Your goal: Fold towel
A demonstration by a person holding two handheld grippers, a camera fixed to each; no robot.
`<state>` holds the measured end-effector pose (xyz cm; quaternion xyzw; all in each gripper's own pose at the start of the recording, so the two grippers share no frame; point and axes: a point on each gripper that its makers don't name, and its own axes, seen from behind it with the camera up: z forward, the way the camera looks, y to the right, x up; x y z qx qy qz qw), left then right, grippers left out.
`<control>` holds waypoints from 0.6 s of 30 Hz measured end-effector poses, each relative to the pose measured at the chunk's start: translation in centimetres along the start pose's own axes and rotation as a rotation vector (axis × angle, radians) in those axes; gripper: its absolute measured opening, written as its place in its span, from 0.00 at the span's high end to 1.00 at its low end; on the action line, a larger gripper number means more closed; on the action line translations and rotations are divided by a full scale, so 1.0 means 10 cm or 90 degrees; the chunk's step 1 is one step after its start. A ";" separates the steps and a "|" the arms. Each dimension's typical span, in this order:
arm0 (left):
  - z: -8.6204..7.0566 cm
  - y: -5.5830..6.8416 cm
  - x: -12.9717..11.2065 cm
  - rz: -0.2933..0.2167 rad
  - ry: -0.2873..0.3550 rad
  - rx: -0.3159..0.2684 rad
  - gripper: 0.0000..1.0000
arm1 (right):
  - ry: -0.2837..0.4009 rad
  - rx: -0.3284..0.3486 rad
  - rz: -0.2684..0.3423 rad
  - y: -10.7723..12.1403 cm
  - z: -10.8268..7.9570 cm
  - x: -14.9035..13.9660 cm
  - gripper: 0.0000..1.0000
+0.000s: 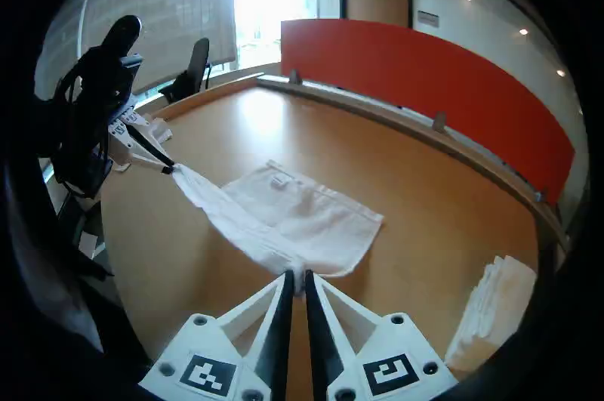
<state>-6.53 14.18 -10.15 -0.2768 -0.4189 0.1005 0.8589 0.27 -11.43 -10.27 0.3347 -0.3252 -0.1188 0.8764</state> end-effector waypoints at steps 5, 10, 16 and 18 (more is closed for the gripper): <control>-0.07 0.00 0.06 -0.003 0.007 0.001 0.91 | 0.012 0.001 -0.003 0.00 -0.09 0.11 0.89; -0.10 0.00 0.09 -0.007 0.015 0.002 0.91 | 0.017 0.002 -0.004 -0.01 -0.11 0.15 0.90; -0.11 0.02 0.12 -0.011 0.021 0.000 0.91 | 0.019 0.009 -0.006 -0.03 -0.13 0.16 0.90; -0.12 0.02 0.13 -0.011 0.021 -0.001 0.91 | 0.019 0.009 -0.007 -0.03 -0.14 0.17 0.90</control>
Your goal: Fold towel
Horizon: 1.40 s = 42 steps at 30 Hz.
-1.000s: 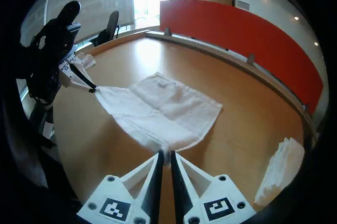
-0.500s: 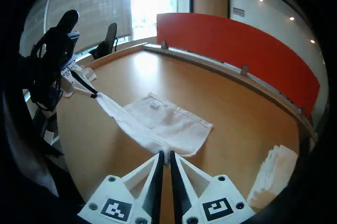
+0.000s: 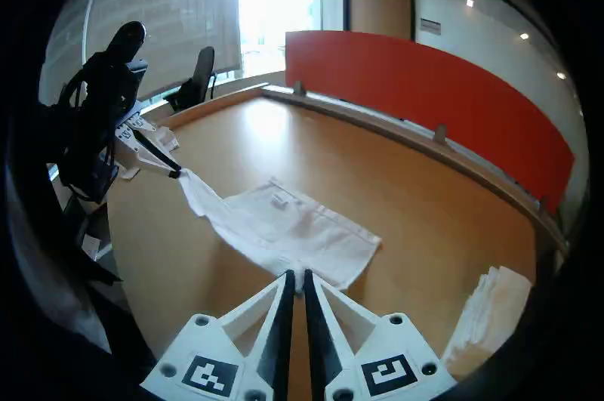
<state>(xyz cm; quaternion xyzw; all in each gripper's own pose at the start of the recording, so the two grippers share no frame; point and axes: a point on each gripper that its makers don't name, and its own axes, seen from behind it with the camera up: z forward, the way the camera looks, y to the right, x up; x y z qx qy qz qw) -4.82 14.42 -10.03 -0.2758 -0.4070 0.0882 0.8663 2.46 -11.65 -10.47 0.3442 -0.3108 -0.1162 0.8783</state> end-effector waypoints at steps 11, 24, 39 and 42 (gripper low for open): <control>-0.02 0.02 -0.02 -0.002 -0.003 -0.006 0.91 | 0.003 0.001 0.004 -0.02 -0.05 0.04 0.90; 0.24 -0.14 0.06 -0.010 -0.013 -0.004 0.91 | -0.015 -0.001 0.008 0.15 0.18 -0.02 0.91; 0.73 -0.40 0.20 -0.017 -0.031 0.000 0.91 | -0.034 -0.003 0.020 0.48 0.63 -0.01 0.91; 0.80 -0.41 0.18 -0.015 -0.038 -0.002 0.91 | -0.040 -0.003 0.020 0.51 0.70 -0.02 0.91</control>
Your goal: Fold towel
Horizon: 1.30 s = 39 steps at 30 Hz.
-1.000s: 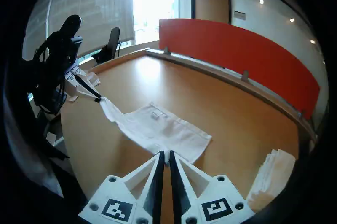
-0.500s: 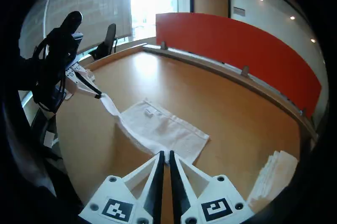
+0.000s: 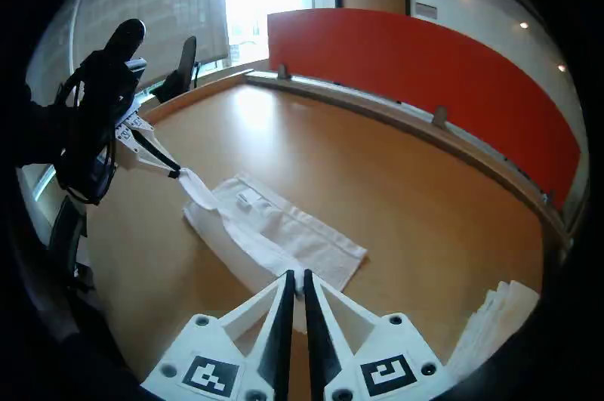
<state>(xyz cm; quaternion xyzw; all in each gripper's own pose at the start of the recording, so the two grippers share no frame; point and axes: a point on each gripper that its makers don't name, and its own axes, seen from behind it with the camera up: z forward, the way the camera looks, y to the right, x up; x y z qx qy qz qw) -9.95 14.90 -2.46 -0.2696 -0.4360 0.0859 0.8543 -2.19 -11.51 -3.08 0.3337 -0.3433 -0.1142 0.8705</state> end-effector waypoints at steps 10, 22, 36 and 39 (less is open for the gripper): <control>0.23 -0.10 -0.05 -0.003 -0.024 0.001 0.91 | -0.029 0.001 0.010 0.12 0.25 -0.10 0.91; 0.53 -0.23 0.02 -0.006 -0.040 0.009 0.91 | -0.060 -0.005 0.029 0.30 0.53 -0.21 0.91; 0.75 -0.44 0.09 -0.012 -0.041 0.045 0.76 | -0.081 -0.045 0.037 0.53 0.75 -0.21 0.63; 0.75 -0.51 0.10 -0.014 -0.041 0.059 0.66 | -0.079 -0.054 0.033 0.57 0.76 -0.18 0.46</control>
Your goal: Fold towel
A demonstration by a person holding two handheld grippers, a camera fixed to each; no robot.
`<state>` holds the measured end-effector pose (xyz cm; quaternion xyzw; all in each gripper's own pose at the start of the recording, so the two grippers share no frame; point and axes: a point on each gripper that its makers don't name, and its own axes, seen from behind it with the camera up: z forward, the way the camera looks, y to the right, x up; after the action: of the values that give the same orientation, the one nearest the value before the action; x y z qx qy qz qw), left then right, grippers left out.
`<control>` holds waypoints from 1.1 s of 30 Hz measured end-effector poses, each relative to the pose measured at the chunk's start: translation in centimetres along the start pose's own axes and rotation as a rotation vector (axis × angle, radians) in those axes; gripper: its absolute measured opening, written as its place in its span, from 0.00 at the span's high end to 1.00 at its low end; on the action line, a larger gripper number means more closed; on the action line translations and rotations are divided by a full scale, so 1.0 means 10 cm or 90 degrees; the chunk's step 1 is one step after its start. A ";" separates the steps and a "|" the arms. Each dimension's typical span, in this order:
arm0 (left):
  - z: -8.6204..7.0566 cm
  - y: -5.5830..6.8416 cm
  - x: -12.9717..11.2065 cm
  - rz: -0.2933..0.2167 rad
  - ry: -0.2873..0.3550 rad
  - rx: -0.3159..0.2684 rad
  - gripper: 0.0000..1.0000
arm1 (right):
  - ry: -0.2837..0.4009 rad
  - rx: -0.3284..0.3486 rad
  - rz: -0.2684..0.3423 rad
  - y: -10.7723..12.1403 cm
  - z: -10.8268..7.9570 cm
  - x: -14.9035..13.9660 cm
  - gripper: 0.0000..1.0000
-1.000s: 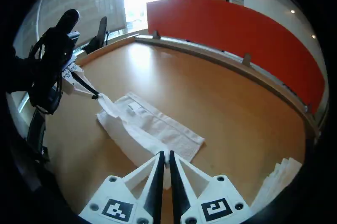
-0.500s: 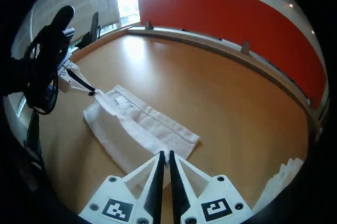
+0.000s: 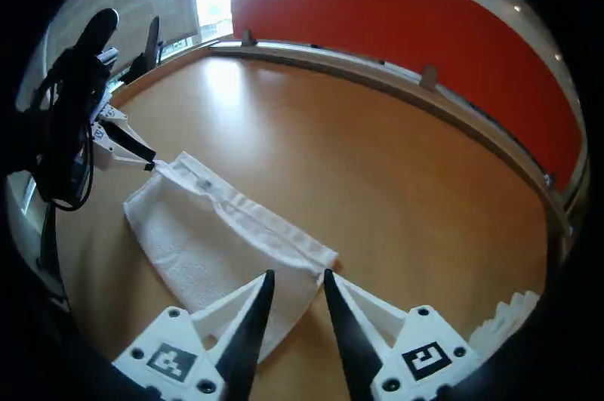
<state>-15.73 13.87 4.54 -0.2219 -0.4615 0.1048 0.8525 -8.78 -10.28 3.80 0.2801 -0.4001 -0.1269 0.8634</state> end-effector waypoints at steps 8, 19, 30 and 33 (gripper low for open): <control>-0.06 -0.08 0.06 -0.015 0.012 0.014 0.04 | 0.007 -0.003 -0.008 0.01 -0.03 0.05 0.19; -0.16 -0.04 0.03 -0.017 0.016 0.007 0.01 | 0.016 -0.003 -0.006 -0.05 -0.14 0.02 0.13; -0.42 0.06 -0.19 -0.024 0.024 0.014 0.01 | 0.017 -0.007 -0.005 -0.17 -0.36 -0.15 0.13; -0.50 0.09 -0.31 -0.027 0.023 0.020 0.02 | 0.016 -0.010 -0.006 -0.21 -0.44 -0.23 0.13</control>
<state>-13.25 12.07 -0.55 -0.2005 -0.4490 0.0899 0.8661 -6.91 -9.31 -1.18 0.2772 -0.3867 -0.1305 0.8698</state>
